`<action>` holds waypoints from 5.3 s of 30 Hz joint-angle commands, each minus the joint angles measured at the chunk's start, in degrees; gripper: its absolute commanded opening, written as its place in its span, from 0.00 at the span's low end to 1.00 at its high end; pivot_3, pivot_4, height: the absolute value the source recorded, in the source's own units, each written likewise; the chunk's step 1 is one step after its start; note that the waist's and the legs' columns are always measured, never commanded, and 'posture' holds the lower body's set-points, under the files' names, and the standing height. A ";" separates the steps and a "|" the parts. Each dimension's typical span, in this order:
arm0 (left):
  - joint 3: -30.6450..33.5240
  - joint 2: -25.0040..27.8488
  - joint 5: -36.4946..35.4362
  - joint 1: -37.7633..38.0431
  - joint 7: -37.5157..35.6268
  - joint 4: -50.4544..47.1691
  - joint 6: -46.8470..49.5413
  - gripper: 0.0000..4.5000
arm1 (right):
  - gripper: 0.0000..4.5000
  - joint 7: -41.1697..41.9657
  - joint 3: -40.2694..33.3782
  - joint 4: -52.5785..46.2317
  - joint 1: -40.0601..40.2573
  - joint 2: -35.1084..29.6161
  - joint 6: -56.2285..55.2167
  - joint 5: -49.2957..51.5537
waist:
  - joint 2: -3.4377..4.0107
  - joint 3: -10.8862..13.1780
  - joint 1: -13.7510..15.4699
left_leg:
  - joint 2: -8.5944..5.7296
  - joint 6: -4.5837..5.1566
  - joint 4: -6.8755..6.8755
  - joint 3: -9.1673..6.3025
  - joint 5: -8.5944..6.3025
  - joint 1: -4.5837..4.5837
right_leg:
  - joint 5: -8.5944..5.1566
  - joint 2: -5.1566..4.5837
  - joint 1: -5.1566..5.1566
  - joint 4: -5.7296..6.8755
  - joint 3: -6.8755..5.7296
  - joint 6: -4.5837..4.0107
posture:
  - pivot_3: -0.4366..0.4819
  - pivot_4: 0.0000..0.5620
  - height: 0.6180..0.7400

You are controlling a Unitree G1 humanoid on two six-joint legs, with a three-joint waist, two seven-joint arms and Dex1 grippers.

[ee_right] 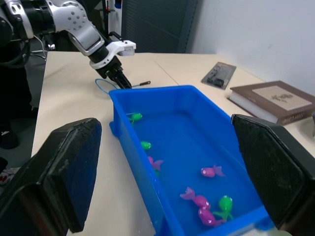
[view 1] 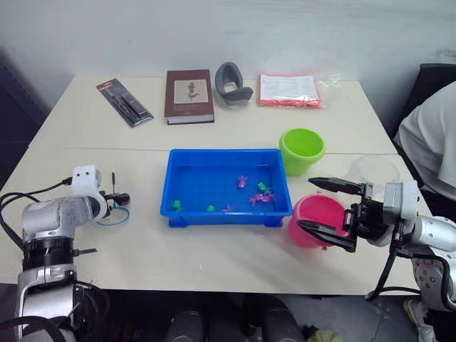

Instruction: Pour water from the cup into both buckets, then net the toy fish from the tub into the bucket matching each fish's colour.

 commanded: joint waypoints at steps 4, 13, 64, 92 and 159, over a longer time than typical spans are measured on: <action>0.44 -0.77 3.08 -0.49 -1.10 6.25 -2.36 0.45 | 1.00 -1.29 -0.13 -2.68 0.04 0.21 0.21 0.87 | 0.01 0.00 0.02 | -0.09 0.00 0.00 -0.01 0.12 0.08 | 0.00 -0.14 0.00 0.10 0.01 0.00 | 0.48 0.27 1.00; 5.02 -2.86 2.83 2.86 -1.55 3.66 0.01 0.01 | 1.00 -2.60 -0.23 -4.27 0.80 0.04 1.30 1.07 | 0.07 -0.04 0.04 | -0.40 0.17 0.00 -0.09 0.16 0.08 | 0.02 -0.49 0.02 0.18 -0.03 0.03 | 0.48 0.27 1.00; -32.09 8.42 -0.48 -10.21 -75.66 -32.35 -27.82 0.00 | 0.94 -21.79 18.40 -5.14 -31.42 1.28 59.84 18.87 | 0.18 0.37 -1.41 | -0.54 0.99 0.94 -0.31 0.17 -1.34 | 0.32 -0.60 -0.54 0.10 -0.32 0.57 | 0.48 0.27 1.00; 0.32 6.44 -15.45 -11.44 -60.48 -21.96 -23.47 0.99 | 0.00 -17.35 10.61 -8.48 -24.88 -4.97 54.17 17.51 | 0.17 0.36 -1.46 | -0.55 0.98 0.97 -0.33 0.18 -1.29 | 0.34 -0.65 -0.49 0.12 -0.34 0.60 | 0.48 0.27 1.00; 0.47 1.40 -14.73 20.49 -47.55 -35.92 -34.70 0.99 | 0.00 -0.19 31.57 42.53 -54.16 -3.27 -7.77 -40.34 | 0.11 0.34 -2.31 | -0.51 0.81 0.92 -0.23 0.15 -1.13 | 0.29 -0.74 -0.46 0.18 -0.32 0.50 | 0.48 0.27 1.00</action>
